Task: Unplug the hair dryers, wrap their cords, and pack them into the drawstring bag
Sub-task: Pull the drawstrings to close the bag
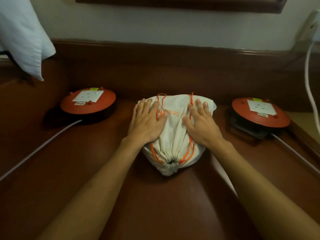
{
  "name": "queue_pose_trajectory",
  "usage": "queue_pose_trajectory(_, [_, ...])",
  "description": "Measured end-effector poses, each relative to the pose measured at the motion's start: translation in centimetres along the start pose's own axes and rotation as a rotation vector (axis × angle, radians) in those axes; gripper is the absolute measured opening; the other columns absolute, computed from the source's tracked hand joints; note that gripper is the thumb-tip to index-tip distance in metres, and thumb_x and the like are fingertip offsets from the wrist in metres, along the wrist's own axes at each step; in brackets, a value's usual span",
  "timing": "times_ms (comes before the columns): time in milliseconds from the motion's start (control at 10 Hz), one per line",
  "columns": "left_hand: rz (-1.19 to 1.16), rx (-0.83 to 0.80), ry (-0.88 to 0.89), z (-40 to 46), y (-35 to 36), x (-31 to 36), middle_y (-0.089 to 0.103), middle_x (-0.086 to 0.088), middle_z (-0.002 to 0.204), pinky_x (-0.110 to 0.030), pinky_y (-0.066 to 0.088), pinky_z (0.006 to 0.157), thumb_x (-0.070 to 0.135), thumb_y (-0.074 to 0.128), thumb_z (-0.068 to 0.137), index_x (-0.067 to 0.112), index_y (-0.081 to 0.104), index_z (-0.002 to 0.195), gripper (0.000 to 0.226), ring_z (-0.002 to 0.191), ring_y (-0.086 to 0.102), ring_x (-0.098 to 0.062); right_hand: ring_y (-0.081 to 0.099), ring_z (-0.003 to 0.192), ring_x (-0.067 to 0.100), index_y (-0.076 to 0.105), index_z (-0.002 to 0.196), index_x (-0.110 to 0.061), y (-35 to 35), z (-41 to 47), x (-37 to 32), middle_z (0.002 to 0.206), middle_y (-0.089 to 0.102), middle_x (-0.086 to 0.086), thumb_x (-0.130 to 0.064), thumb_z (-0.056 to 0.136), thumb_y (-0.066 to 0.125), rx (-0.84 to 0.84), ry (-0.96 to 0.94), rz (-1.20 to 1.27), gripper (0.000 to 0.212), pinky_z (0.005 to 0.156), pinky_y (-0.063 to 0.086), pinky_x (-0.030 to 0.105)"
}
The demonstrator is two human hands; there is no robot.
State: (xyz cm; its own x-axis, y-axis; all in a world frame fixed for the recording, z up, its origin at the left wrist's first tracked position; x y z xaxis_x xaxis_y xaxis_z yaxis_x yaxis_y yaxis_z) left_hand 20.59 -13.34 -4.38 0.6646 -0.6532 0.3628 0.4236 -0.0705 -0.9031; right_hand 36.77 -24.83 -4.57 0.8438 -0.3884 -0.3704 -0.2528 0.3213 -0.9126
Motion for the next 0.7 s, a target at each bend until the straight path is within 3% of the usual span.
queue_pose_trajectory(500, [-0.007,0.042,-0.014,5.6,1.1,-1.1,0.019,-0.002,0.167,-0.040,-0.001,0.125,0.058,0.032,0.101,0.024,0.030,0.156,0.064,0.155,0.005,-0.020,-0.013,0.155,0.022,0.009,0.161,-0.029,1.1,5.4,1.5,0.170,-0.007,0.001,-0.053,0.103,0.029,0.023,-0.022,-0.021,0.066,0.125,0.002,0.047])
queue_pose_trajectory(600, [-0.356,0.110,-0.017,5.1,-1.0,-0.8,0.023,-0.006,0.166,-0.037,0.006,0.124,0.048,0.038,0.105,0.019,0.038,0.153,0.056,0.154,0.013,-0.021,-0.011,0.156,0.021,-0.003,0.161,-0.031,-0.1,4.9,0.9,0.170,-0.008,-0.002,-0.067,0.099,0.019,-0.026,0.006,0.044,0.075,0.125,-0.001,0.050])
queue_pose_trajectory(700, [-0.721,0.255,-0.028,2.3,-4.0,-1.5,0.013,-0.002,0.168,-0.028,0.013,0.122,0.044,0.031,0.108,0.024,0.039,0.154,0.051,0.153,0.012,-0.011,-0.014,0.155,0.016,-0.011,0.159,-0.037,-1.1,0.3,1.8,0.169,-0.009,-0.012,-0.076,0.093,0.009,0.032,0.037,0.128,0.079,0.122,-0.009,0.050])
Point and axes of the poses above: each hand's wrist, its own z-axis towards the middle knuckle, its own y-axis out of the palm, x = y × z, the point moved 3 cm from there along z, towards the middle knuckle
